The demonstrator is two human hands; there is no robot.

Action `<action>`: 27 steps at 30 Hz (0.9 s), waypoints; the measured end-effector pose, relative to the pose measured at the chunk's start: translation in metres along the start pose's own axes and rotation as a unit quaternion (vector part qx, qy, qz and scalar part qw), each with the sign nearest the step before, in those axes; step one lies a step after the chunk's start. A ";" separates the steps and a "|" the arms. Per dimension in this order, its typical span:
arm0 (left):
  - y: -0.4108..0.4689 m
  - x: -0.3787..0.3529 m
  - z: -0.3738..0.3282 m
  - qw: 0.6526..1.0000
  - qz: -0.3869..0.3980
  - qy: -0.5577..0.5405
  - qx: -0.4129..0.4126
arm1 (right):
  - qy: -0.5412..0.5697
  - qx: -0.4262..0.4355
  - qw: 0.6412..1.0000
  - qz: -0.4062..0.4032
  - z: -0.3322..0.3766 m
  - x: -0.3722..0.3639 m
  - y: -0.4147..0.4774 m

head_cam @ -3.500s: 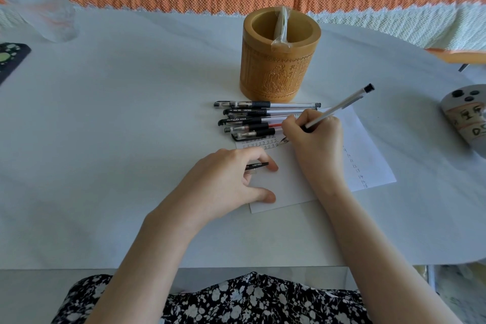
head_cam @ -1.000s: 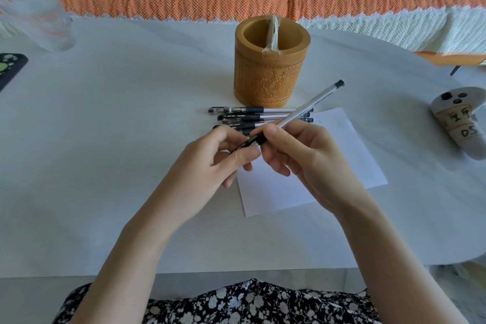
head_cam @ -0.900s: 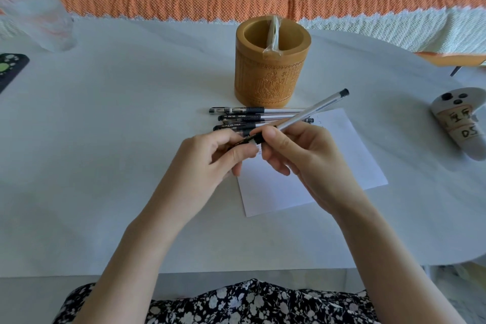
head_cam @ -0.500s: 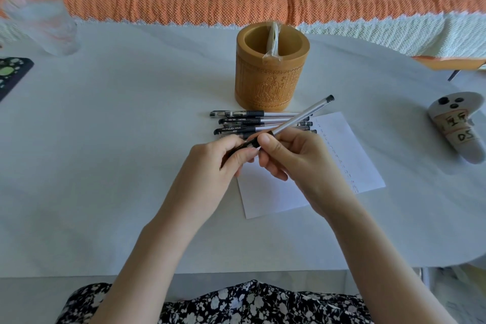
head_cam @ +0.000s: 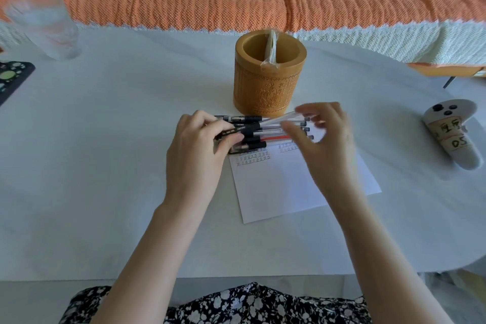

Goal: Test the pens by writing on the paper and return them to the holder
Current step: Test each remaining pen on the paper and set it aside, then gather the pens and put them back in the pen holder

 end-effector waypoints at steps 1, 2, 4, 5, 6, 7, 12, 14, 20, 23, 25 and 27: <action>0.000 -0.003 0.000 1.000 0.001 0.001 0.001 | -0.037 0.051 0.998 0.017 0.001 -0.006 0.000; 0.000 -0.006 -0.001 1.000 0.005 0.003 0.003 | -0.064 0.092 0.993 0.030 0.002 -0.010 0.000; 0.000 -0.011 -0.001 1.000 0.017 0.008 0.009 | -0.096 0.151 0.982 0.061 0.001 -0.018 -0.001; 0.000 -0.013 -0.001 1.000 0.020 0.008 0.013 | -0.105 0.169 0.976 0.084 0.000 -0.021 -0.002; 0.000 -0.014 -0.001 1.000 0.020 0.005 0.018 | -0.110 0.179 0.972 0.106 -0.002 -0.025 -0.002; 0.000 -0.015 -0.001 1.000 0.018 0.000 0.023 | -0.110 0.181 0.969 0.124 -0.005 -0.028 -0.002; -0.001 -0.012 0.001 0.998 0.016 -0.014 0.057 | -0.119 0.163 0.963 0.177 -0.013 -0.034 0.001; -0.007 -0.011 0.006 0.996 0.051 0.017 0.075 | -0.128 0.169 0.960 0.182 -0.014 -0.034 0.003; -0.029 -0.012 0.014 0.989 0.094 0.058 0.094 | -0.127 0.166 0.954 0.214 -0.009 -0.031 0.007; -0.029 -0.013 0.016 0.988 0.109 0.057 0.098 | -0.161 0.190 0.942 0.227 -0.007 -0.028 0.008; -0.030 -0.013 0.015 0.988 0.114 0.055 0.092 | -0.179 0.203 0.934 0.234 -0.006 -0.028 0.007; -0.031 -0.013 0.015 0.988 0.113 0.052 0.090 | -0.188 0.210 0.930 0.237 -0.005 -0.028 0.005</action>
Point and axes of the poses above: each hand's wrist, its own y-axis towards the middle knuckle, its own x-axis out of the back of the hand, z = x × y, the point moved 4 cm from there along y, towards the middle knuckle, and after that the axes turned 11 degrees about -z, right-handed, at the moved point
